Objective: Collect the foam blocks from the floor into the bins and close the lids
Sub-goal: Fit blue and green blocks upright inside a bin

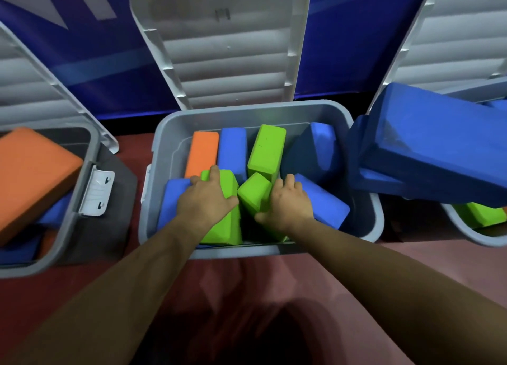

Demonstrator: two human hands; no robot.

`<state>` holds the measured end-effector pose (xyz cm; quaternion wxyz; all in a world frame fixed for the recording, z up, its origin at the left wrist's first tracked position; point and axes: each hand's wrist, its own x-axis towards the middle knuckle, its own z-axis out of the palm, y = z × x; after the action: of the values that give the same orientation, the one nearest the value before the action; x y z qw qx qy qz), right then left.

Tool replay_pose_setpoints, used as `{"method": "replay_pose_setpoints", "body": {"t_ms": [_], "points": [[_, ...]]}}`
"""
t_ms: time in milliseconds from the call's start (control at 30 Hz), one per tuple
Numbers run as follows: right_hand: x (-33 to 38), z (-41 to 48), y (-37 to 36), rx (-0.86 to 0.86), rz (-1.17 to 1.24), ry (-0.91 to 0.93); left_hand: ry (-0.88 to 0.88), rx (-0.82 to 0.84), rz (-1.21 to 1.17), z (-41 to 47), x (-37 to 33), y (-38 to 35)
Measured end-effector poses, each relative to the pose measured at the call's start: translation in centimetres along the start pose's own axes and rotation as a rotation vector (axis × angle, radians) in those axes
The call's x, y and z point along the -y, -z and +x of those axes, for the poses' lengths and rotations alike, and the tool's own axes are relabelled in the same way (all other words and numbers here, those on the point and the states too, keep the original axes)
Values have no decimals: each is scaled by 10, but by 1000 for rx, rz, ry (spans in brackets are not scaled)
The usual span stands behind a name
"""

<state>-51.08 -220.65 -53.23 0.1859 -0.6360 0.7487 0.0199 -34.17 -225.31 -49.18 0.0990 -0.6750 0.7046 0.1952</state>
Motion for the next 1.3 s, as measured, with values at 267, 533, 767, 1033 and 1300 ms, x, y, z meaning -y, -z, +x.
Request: {"method": "replay_pose_setpoints", "body": {"t_ms": [267,533,767,1033,1300], "points": [[5,-4,24,-9,139,-5,-29,-2,-63,-6,13,21],[5,-6,38,-98,152,-42,0,19,-232,-4,15,19],[13,-3,58,-105,125,-8,-13,-71,-211,-5,15,38],[29,-13,73,-178,143,16,-49,-34,-270,-11,26,60],[43,-18,127,-187,298,-80,-85,-116,-303,-27,28,83]]}}
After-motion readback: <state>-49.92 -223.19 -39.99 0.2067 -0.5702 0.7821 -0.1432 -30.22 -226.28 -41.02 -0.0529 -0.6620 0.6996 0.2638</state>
